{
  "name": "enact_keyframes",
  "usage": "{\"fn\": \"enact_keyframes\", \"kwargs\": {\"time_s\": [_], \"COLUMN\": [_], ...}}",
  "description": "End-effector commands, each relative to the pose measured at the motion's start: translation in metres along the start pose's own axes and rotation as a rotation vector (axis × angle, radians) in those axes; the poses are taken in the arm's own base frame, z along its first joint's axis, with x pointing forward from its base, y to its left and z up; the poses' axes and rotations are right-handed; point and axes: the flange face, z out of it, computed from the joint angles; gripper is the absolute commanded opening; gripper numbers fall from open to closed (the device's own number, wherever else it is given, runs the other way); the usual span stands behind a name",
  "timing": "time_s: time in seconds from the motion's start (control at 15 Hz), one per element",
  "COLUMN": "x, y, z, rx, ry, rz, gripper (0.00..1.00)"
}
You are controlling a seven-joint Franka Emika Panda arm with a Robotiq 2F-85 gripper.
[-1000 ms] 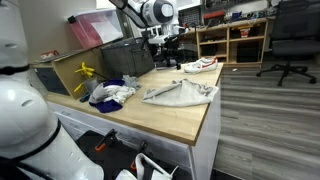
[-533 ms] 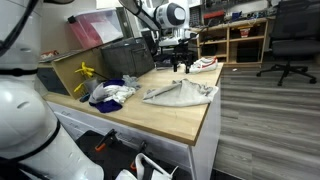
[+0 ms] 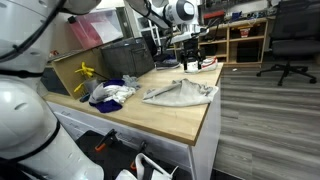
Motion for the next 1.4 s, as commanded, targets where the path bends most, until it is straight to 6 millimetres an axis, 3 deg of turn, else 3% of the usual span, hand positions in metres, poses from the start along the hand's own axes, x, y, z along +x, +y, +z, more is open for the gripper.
{"fn": "enact_keyframes", "kwargs": {"time_s": [0.0, 0.33, 0.53, 0.87, 1.33], "x": [0.001, 0.002, 0.003, -0.007, -0.039], "y": [0.001, 0.001, -0.004, -0.028, -0.074], "z": [-0.002, -0.004, 0.011, 0.047, 0.111], "rx": [0.0, 0.0, -0.005, 0.013, 0.028], "ry": [0.003, 0.008, 0.011, 0.031, 0.073], "rz": [0.001, 0.001, 0.002, 0.017, -0.009], "gripper": [1.0, 1.0, 1.0, 1.0, 0.98]}}
